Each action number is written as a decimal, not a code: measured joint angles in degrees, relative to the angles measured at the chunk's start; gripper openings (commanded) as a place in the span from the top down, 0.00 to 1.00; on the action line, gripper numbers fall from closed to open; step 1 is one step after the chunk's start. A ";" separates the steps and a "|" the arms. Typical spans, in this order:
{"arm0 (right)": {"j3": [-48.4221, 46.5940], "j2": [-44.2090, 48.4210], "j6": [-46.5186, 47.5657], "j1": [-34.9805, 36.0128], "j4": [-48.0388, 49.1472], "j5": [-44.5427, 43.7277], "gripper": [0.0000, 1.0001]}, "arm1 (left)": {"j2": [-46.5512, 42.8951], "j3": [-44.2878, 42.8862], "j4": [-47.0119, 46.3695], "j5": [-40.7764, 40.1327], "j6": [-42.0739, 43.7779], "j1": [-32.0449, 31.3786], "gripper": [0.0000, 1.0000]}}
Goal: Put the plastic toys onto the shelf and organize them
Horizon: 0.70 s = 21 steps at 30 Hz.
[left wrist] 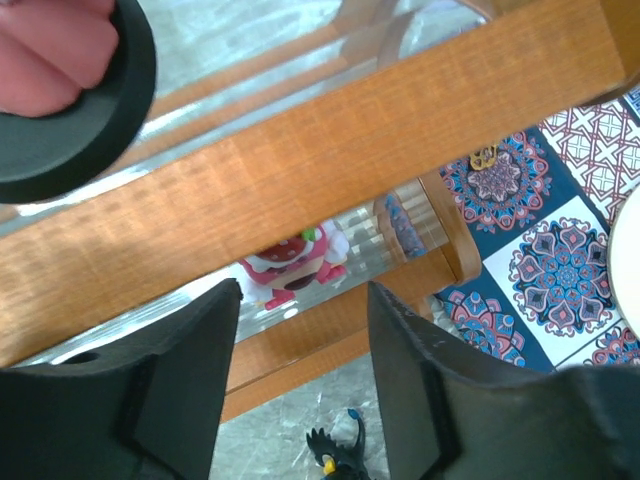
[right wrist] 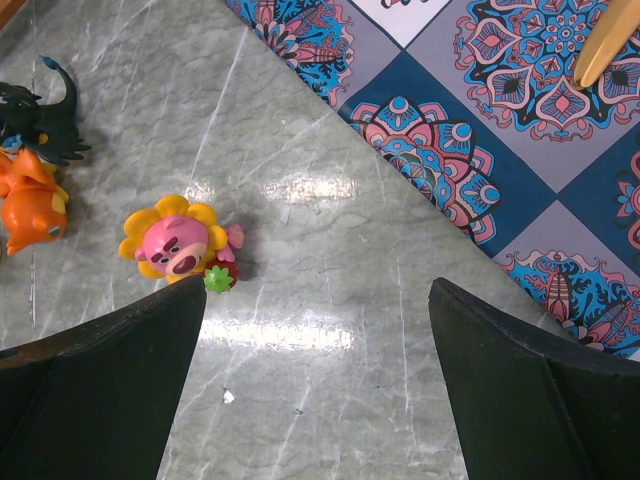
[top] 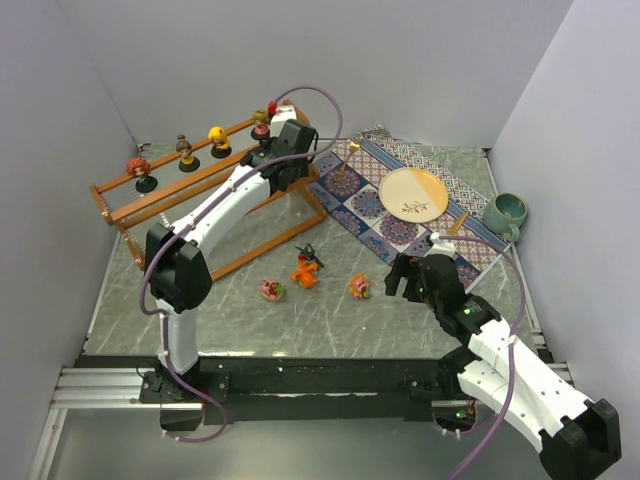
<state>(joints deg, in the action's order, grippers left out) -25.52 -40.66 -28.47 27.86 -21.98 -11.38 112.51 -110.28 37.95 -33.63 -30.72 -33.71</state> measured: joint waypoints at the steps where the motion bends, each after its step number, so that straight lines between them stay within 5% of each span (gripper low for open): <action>1: 0.00 0.00 0.00 0.00 0.00 0.00 0.00 | 0.00 0.00 0.00 0.13 0.00 0.00 0.37; 21: 0.00 0.81 0.02 -0.11 0.02 0.35 0.01 | -6.84 5.16 -0.50 1.36 -2.67 -1.86 0.32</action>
<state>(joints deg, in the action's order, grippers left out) -25.52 -39.86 -28.45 27.75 -21.96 -11.03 105.67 -105.12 37.45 -32.27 -33.39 -35.57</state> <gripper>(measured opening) 0.994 0.672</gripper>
